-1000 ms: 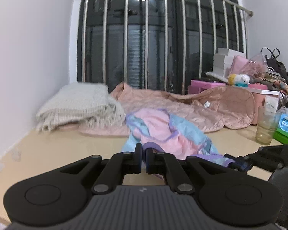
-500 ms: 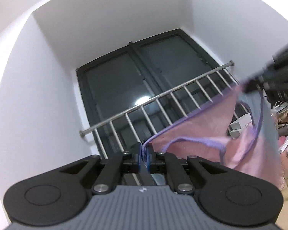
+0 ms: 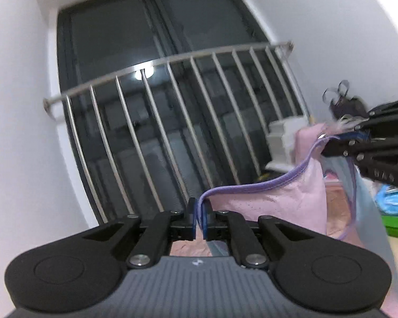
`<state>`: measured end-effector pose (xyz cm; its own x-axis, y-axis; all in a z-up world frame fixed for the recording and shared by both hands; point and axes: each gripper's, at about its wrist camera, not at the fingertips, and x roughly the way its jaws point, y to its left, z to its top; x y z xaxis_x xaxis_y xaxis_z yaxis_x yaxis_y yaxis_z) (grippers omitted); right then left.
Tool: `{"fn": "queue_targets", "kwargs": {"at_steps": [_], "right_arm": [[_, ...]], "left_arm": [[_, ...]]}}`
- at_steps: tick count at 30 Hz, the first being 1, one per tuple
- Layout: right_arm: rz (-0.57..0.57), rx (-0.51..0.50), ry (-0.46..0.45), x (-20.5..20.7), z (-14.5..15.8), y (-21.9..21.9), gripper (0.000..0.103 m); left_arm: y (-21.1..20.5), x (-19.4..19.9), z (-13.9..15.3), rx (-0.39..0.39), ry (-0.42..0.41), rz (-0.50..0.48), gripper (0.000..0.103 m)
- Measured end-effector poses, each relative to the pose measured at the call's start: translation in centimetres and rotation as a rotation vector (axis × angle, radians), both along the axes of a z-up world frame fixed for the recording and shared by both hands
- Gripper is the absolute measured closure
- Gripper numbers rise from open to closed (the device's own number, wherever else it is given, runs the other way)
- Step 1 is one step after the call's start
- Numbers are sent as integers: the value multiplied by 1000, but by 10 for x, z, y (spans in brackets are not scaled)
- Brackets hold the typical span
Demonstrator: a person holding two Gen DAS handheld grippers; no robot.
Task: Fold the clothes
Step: 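Lift the garment with both grippers and shake it out in the air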
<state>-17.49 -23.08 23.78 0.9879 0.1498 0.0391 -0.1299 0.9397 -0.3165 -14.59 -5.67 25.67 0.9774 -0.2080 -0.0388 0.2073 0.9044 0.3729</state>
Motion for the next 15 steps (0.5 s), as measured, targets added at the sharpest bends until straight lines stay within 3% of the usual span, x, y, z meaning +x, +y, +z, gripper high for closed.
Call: {"fn": "queue_targets", "kwargs": {"at_steps": [2, 3, 6, 7, 10, 11, 12, 15], "right_arm": [[-36, 12, 29, 56, 14, 7, 102], [-55, 18, 44, 83, 21, 10, 102], [-121, 112, -47, 147, 65, 13, 101], [-118, 161, -95, 153, 80, 12, 101], [-122, 179, -329, 121, 103, 15, 101], [-136, 163, -391, 110, 103, 15, 101], [-149, 146, -454, 99, 102, 15, 101], [-99, 162, -442, 80, 82, 2, 101]], "left_arm": [[-2, 61, 20, -25, 47, 18, 99], [1, 76, 40, -66, 31, 18, 99], [10, 123, 100, -189, -18, 19, 99], [10, 112, 122, -229, -75, 2, 99], [6, 60, 151, -202, -328, -38, 98], [4, 47, 152, -179, -377, -36, 98], [5, 36, 148, -171, -394, -50, 98], [10, 16, 116, -168, -373, -84, 98]]}}
